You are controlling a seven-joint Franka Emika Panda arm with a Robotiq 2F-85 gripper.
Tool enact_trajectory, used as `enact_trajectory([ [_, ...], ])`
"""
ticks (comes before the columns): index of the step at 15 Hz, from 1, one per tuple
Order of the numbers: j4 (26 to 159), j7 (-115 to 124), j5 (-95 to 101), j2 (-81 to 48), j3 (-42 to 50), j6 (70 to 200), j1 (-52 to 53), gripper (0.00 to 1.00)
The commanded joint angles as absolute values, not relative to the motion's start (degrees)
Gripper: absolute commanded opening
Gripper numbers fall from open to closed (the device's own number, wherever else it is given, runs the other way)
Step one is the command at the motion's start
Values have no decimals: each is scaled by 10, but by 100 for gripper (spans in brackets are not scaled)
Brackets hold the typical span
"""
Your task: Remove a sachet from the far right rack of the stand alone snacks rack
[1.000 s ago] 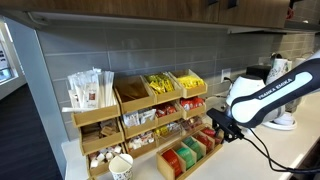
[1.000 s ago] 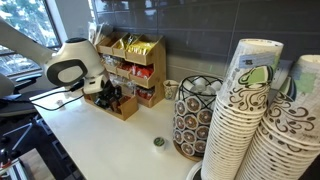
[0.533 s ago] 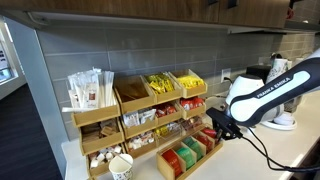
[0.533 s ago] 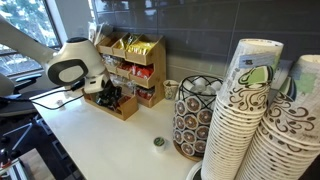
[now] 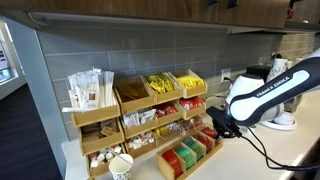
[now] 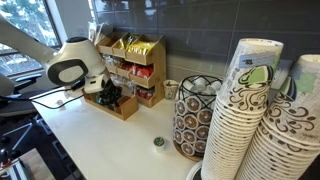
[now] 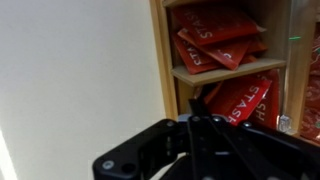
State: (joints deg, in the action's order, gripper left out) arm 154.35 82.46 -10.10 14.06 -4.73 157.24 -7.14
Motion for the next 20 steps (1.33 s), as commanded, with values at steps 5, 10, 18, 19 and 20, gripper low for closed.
enact_trajectory([
  [5,1540,812,-124,158,-34,1599,-53,0],
  [10,1532,794,-128,184,-29,1591,-51,0],
  [18,1518,740,-127,220,-15,1552,-54,0],
  [19,1518,735,-127,220,-16,1546,-55,0],
  [20,1519,731,-128,219,-17,1543,-54,0],
])
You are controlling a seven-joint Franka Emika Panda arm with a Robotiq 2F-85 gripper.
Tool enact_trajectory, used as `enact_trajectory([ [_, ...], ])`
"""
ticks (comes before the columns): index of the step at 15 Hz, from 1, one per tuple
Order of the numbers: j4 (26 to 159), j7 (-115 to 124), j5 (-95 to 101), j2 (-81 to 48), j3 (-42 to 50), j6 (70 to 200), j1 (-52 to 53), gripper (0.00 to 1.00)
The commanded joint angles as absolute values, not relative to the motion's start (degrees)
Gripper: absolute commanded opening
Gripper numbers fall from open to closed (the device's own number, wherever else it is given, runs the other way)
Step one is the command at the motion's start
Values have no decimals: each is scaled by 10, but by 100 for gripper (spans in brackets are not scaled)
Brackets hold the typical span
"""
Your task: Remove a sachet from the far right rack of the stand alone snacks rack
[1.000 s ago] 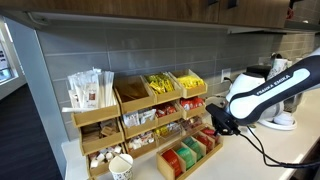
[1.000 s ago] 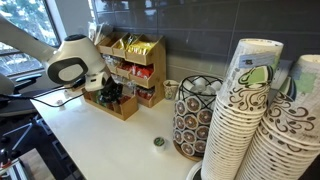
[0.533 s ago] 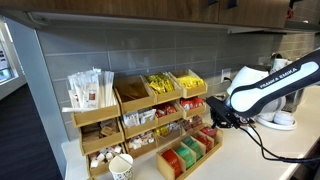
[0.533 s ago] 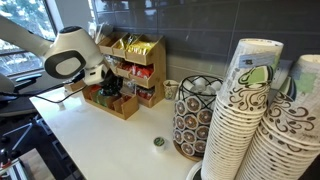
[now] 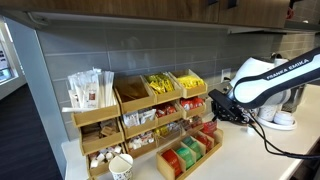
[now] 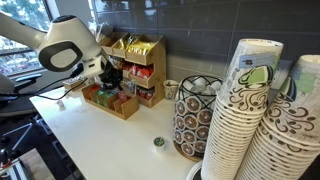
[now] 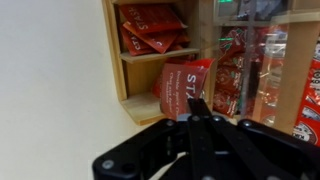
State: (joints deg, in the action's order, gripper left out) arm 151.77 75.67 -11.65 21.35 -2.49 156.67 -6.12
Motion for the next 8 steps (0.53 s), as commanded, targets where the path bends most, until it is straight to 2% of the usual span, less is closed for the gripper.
enact_trajectory([
  [1,1520,726,-127,217,-18,1538,-55,0],
  [8,1525,709,-141,191,-21,1569,-46,0],
])
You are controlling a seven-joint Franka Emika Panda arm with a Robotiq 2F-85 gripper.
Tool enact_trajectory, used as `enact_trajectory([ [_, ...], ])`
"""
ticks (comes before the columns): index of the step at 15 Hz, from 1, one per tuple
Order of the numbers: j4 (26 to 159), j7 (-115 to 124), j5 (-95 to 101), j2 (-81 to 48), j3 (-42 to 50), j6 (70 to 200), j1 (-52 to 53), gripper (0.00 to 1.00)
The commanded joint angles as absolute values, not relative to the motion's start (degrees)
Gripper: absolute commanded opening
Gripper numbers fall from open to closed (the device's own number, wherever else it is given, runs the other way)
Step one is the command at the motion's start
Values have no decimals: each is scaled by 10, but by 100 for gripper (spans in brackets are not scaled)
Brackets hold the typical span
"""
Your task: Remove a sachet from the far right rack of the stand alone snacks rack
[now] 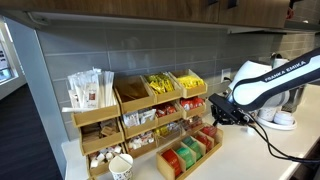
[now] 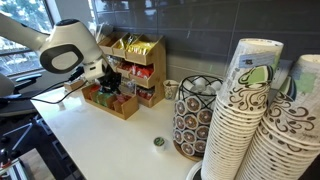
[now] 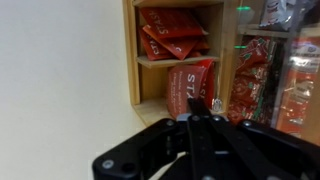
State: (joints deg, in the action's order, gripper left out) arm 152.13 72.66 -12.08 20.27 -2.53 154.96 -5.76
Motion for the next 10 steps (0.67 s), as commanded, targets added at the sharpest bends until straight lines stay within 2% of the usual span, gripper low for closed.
enact_trajectory([
  [1,1525,707,-145,188,-21,1572,-45,1],
  [2,1525,707,-147,184,-21,1576,-45,25],
  [3,1525,705,-149,180,-21,1578,-44,29],
  [4,1525,702,-152,176,-20,1578,-42,7],
  [5,1524,701,-154,173,-20,1578,-41,7],
  [7,1524,697,-158,168,-19,1576,-39,0],
  [10,1523,692,-162,163,-19,1574,-39,0],
])
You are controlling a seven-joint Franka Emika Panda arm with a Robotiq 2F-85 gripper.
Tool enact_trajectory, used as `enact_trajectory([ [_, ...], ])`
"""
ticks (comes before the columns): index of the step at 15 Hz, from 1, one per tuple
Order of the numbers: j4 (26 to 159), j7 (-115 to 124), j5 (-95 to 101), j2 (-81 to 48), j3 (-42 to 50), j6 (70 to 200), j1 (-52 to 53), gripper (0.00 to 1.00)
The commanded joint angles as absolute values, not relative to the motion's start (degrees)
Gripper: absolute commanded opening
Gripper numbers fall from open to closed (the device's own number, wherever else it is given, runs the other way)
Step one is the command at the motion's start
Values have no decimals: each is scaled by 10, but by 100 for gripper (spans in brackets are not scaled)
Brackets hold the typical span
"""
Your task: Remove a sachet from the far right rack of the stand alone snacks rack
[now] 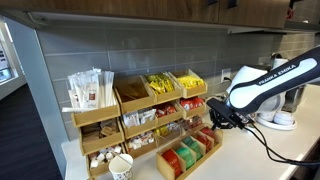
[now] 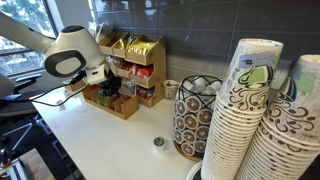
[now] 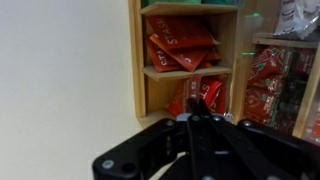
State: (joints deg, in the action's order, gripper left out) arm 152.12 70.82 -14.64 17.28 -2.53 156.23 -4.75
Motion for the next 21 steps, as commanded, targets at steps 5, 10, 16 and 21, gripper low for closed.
enact_trajectory([
  [5,1516,688,-159,179,-16,1557,-43,0],
  [10,1506,670,-136,218,-17,1520,-54,0],
  [16,1470,616,-117,269,-7,1367,-66,0],
  [21,1424,616,-74,278,-3,1158,-91,0],
])
